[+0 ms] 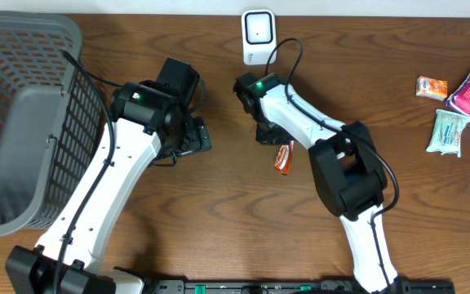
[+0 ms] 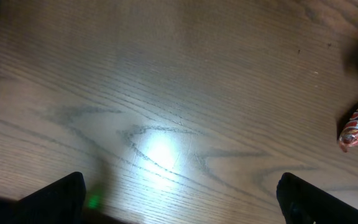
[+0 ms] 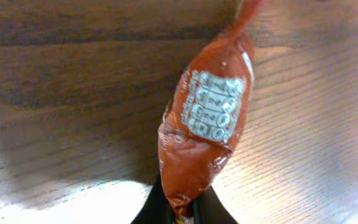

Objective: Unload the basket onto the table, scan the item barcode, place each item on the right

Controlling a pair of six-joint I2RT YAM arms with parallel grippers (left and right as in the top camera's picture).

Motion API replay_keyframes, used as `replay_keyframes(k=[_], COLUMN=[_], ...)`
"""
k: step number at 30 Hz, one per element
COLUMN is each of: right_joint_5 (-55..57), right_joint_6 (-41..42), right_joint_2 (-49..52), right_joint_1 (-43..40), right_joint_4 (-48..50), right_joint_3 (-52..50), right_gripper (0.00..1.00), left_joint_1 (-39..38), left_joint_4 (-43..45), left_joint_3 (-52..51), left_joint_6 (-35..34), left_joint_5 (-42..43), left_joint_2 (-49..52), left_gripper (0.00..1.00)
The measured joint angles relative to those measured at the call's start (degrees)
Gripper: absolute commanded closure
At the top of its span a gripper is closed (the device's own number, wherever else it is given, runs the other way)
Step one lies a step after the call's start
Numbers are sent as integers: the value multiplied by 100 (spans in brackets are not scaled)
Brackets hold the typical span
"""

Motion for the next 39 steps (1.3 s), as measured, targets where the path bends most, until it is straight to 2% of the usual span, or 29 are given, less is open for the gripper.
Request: replay_keyframes(k=[11,15,22,27,33,39], right_joint_5=[-1414,-1292,-417,-697,-1663,-2527], right_joint_6=[-697,-662,-350,-448,-839,-942], right_joint_2=[2,2,2,13,17,15], right_joint_1=[-684,-684,-352,-131,-337,-964], right_joint_4=[-374,-560,-693,-247,260,1943], right_joint_3=[682,706,706,846,2024,2614], right_gripper=[99,99,99,99,99,99], left_joint_1=[0,0,0,0,0,0], left_joint_4=[0,0,0,0,2,0], left_joint_3=[0,0,0,0,0,0], left_joint_6=[0,0,0,0,0,0], left_joint_5=[0,0,0,0,-2,0], left_joint_2=[0,0,0,0,0,0], left_gripper=[2,2,2,2,2,2])
